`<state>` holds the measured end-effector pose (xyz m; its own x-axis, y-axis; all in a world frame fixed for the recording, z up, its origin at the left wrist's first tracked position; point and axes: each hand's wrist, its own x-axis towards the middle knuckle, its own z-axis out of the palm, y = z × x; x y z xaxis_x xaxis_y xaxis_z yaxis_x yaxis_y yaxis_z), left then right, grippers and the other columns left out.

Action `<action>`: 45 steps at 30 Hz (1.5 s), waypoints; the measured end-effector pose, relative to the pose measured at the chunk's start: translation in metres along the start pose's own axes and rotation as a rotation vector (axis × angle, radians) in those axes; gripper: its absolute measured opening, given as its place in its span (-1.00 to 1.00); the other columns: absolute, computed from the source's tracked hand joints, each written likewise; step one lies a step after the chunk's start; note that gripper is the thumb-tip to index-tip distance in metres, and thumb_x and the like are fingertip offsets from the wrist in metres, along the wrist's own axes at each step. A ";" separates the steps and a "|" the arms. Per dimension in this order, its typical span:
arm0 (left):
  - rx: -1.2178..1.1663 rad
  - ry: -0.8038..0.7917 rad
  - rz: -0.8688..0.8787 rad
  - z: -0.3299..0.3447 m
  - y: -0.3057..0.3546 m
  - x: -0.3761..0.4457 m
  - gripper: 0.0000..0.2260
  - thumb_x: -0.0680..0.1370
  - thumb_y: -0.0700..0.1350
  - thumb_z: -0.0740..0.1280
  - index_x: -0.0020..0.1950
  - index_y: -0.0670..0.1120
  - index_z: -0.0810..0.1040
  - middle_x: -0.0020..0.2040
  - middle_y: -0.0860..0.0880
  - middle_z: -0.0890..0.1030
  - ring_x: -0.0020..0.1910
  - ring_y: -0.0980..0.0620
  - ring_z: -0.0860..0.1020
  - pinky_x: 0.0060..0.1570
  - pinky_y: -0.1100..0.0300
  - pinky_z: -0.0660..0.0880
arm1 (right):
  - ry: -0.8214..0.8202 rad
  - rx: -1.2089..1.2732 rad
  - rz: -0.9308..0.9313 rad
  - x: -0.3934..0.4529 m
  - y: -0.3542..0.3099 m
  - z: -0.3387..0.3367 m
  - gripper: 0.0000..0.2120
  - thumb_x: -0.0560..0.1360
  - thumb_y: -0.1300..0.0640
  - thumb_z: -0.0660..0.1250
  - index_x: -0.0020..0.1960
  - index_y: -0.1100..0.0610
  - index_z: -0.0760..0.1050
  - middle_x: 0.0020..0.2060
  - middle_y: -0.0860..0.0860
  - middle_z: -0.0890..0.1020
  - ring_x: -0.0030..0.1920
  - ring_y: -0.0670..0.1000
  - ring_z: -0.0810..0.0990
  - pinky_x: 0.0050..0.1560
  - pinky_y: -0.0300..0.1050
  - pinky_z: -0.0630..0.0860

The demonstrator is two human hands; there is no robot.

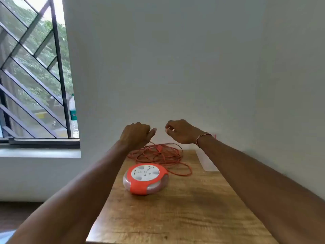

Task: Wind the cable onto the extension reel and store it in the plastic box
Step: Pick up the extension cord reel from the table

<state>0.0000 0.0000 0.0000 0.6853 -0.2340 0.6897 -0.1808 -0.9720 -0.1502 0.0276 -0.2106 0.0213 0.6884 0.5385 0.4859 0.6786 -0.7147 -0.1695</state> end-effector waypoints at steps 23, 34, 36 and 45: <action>-0.111 -0.526 -0.204 0.053 -0.024 -0.073 -0.61 0.63 0.13 0.13 0.07 -0.14 0.58 -0.19 -0.10 0.64 -0.32 -0.05 0.62 -0.33 0.13 0.51 | -0.476 0.447 0.376 -0.030 -0.002 0.093 -0.64 0.46 -0.08 0.40 0.11 0.17 0.59 -0.05 0.11 0.66 -0.17 0.06 0.67 -0.20 -0.07 0.65; -0.382 -0.137 -0.213 0.040 -0.018 -0.019 -0.53 0.38 0.46 0.25 -0.13 0.07 0.55 -0.29 0.12 0.61 -0.32 0.15 0.57 -0.39 0.23 0.38 | -0.511 0.937 0.455 -0.041 0.027 0.067 -0.44 0.30 -0.10 0.55 0.18 0.16 0.52 0.06 0.21 0.65 -0.07 0.24 0.67 -0.03 0.14 0.62; -0.366 -0.071 -0.145 0.034 -0.011 -0.005 -0.52 0.35 0.49 0.25 -0.15 0.09 0.55 -0.30 0.16 0.57 -0.31 0.18 0.55 -0.38 0.23 0.36 | -0.545 0.976 0.417 -0.043 0.032 0.061 -0.50 0.34 -0.10 0.53 0.21 0.05 0.51 0.09 0.15 0.65 -0.04 0.27 0.66 -0.10 0.08 0.63; -0.602 0.300 -0.165 0.003 0.007 0.054 -0.58 0.39 0.41 0.30 -0.19 0.05 0.53 -0.29 0.11 0.59 -0.29 0.14 0.56 -0.27 0.18 0.50 | -0.112 0.850 0.310 -0.046 0.042 0.019 -0.58 0.26 -0.26 0.52 0.04 -0.10 0.60 -0.14 0.06 0.71 -0.28 -0.05 0.62 -0.35 -0.22 0.42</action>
<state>0.0375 -0.0196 0.0338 0.5287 0.0165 0.8487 -0.5106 -0.7925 0.3335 0.0291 -0.2571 -0.0249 0.8624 0.4488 0.2342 0.3881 -0.2892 -0.8751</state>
